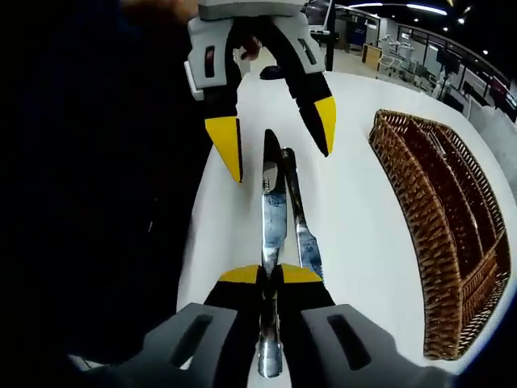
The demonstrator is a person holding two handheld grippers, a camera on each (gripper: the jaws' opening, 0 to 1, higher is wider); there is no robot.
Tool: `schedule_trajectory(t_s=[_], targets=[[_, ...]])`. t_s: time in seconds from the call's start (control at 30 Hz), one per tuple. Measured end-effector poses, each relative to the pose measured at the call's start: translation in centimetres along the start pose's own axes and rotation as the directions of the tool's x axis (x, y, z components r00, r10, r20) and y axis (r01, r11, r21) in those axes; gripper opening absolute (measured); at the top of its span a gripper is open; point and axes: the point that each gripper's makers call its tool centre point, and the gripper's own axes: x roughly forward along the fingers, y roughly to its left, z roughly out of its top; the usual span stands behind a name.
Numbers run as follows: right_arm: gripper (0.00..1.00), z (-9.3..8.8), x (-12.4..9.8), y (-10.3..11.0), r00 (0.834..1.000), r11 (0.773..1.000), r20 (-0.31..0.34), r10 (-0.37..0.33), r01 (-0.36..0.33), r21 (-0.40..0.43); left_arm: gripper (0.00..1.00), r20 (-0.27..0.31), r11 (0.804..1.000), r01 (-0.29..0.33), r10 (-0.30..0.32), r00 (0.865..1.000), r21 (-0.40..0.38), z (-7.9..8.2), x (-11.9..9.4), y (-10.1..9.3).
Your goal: Arrange the knives, forks, and spoons in their matching storage slots by inserting each utensil handle-first until every utensil is classified and aligned in the correct compartment
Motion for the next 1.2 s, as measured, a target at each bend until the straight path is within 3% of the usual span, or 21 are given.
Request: schedule_trajectory(t_s=[0.43, 0.73, 0.97, 1.2], targets=[[0.05, 0.7, -1.9, -0.5, 0.999, 0.999, -0.008, -0.036, 0.036, 0.001, 0.69, 0.152, 0.996, -0.029, 0.043, 0.987, -0.088, 1.6, -1.8, 1.6], [0.05, 0.8, -3.4, -1.6, 0.998, 0.998, -0.023, -0.065, 0.064, -0.015, 0.80, 0.190, 0.988, -0.060, 0.086, 0.978, -0.140, 1.3, -2.9, 2.6], [0.05, 1.5, -5.0, -3.7, 0.995, 0.994, -0.025, -0.099, 0.098, -0.039, 0.86, 0.251, 0.973, -0.063, 0.120, 0.961, -0.224, 1.2, -4.1, 3.2], [0.05, 2.5, -6.3, -6.0, 0.991, 0.989, -0.018, -0.133, 0.131, -0.065, 0.92, 0.253, 0.961, -0.080, 0.149, 0.956, -0.264, 0.6, -4.8, 3.5]])
